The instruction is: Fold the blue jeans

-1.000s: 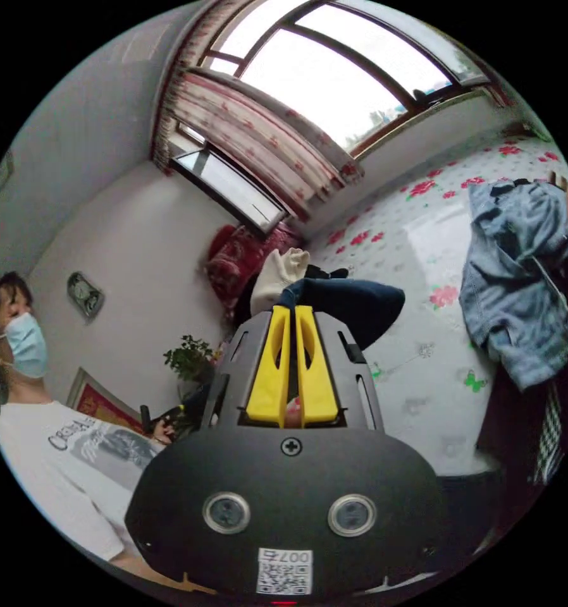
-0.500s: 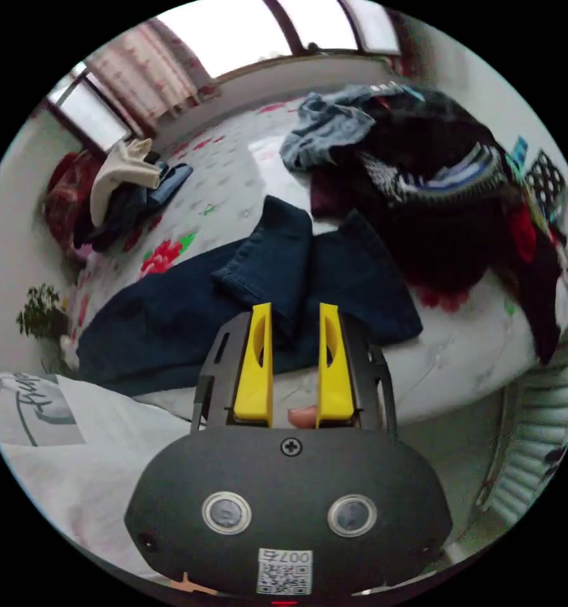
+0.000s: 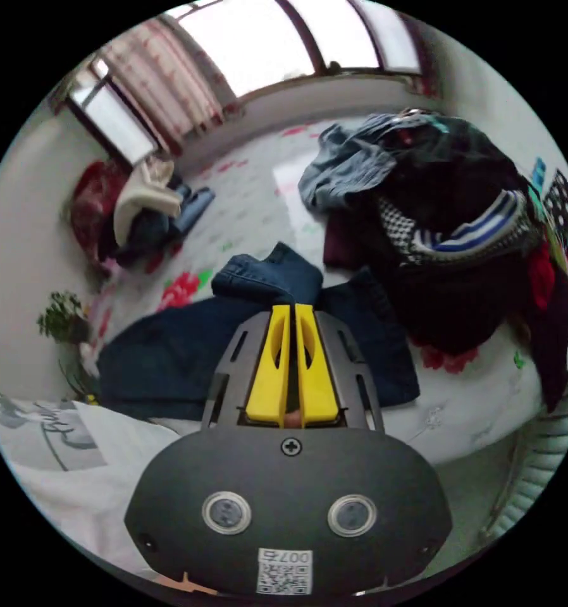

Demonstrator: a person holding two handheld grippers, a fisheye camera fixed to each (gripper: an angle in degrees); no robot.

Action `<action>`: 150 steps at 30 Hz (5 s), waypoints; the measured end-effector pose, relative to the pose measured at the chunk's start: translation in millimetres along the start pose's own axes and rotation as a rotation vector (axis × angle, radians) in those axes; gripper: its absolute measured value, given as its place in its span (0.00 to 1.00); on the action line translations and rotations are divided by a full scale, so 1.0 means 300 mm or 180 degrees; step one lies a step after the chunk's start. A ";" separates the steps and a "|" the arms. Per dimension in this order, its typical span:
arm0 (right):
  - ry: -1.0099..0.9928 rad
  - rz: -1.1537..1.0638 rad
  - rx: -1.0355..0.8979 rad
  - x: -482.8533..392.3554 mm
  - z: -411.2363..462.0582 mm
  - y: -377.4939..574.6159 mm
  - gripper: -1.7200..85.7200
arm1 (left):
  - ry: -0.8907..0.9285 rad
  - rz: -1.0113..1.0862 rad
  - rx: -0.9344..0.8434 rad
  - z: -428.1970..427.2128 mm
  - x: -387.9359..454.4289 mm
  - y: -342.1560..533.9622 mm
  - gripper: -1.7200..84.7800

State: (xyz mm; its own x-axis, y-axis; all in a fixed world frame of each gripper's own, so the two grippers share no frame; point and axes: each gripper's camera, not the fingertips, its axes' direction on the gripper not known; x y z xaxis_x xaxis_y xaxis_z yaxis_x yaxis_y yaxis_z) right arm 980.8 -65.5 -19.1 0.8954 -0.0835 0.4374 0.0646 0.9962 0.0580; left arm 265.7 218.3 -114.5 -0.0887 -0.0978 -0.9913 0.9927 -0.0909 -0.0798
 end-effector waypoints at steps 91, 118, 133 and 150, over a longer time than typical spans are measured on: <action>-0.1768 -0.2156 -0.2443 -1.259 1.664 -0.532 0.02 | -0.0002 0.0262 -0.0292 -0.063 -0.059 -0.307 0.01; -0.0016 0.1609 0.0137 0.374 0.365 0.175 0.12 | 0.0386 -0.0301 -0.0439 0.008 -0.222 -0.163 0.08; -0.0836 0.2787 0.0908 0.624 0.326 0.280 0.15 | 0.0754 -0.0390 -0.0258 -0.058 -0.239 -0.142 0.15; -0.0132 0.2154 0.0585 0.683 0.124 0.202 0.08 | 0.0678 -0.0551 -0.0255 -0.018 -0.213 -0.186 0.12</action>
State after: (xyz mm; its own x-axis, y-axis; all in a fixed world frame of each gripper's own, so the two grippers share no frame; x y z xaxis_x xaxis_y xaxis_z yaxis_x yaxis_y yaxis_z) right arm 1151.7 -23.1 107.3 0.6948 0.5491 0.4645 -0.5799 0.8097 -0.0899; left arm 216.4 234.9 -47.1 -0.2466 0.1237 -0.9612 0.9683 -0.0087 -0.2495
